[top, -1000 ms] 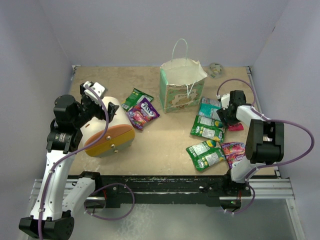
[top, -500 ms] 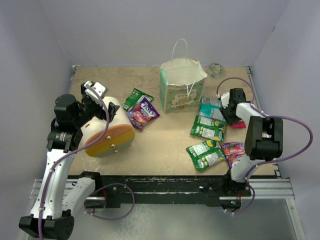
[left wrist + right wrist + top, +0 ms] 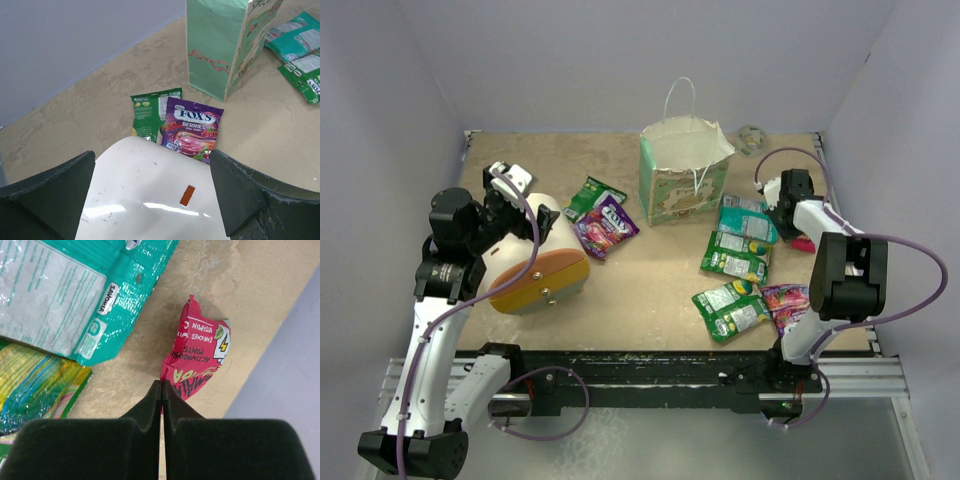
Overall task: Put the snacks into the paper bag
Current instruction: Pick up the snack from the center of the board, then place the snack in the paper bag.
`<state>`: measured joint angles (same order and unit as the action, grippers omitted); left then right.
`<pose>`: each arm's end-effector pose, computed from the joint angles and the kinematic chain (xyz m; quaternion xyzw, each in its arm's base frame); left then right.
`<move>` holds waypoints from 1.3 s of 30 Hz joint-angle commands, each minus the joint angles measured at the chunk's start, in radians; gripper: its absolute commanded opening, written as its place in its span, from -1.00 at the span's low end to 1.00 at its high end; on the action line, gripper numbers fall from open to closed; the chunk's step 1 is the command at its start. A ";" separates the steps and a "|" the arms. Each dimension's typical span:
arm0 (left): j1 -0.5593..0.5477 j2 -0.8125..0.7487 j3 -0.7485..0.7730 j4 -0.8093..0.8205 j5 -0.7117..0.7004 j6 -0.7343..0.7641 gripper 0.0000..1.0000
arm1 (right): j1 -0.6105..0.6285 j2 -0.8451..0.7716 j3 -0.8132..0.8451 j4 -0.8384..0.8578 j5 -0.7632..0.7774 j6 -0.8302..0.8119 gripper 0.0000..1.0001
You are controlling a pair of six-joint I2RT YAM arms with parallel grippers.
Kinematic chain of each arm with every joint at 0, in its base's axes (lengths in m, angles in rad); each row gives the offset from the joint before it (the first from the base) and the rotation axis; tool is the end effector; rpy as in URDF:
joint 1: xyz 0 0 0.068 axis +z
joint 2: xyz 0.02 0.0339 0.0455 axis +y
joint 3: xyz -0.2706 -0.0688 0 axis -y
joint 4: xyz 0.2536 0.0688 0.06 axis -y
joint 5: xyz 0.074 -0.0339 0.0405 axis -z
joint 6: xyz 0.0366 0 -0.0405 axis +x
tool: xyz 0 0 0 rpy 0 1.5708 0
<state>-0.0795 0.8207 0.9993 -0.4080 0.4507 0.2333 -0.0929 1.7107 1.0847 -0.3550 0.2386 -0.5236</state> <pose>0.1767 -0.0301 0.3913 0.2561 0.7326 -0.1280 0.6175 0.3570 -0.0419 0.1904 -0.1692 0.9355 -0.1961 0.2404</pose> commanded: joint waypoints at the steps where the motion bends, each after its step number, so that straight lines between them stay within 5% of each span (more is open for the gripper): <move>1: 0.006 -0.005 -0.004 0.035 0.025 0.020 0.98 | -0.004 -0.092 0.047 -0.044 0.017 0.006 -1.00; 12: 0.006 -0.013 -0.008 0.019 0.028 0.037 0.99 | -0.004 -0.232 0.169 -0.163 -0.105 0.068 -1.00; 21: 0.006 -0.010 0.002 0.019 0.012 0.034 0.98 | -0.004 -0.278 0.280 -0.267 -0.352 0.136 -1.00; 39: 0.006 -0.013 0.010 0.024 -0.026 0.022 0.98 | 0.012 -0.410 0.565 -0.258 -0.632 0.221 -1.00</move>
<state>-0.0795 0.8181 0.9989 -0.4126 0.4328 0.2543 -0.0917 1.3136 1.5589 -0.6342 -0.2684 -0.3382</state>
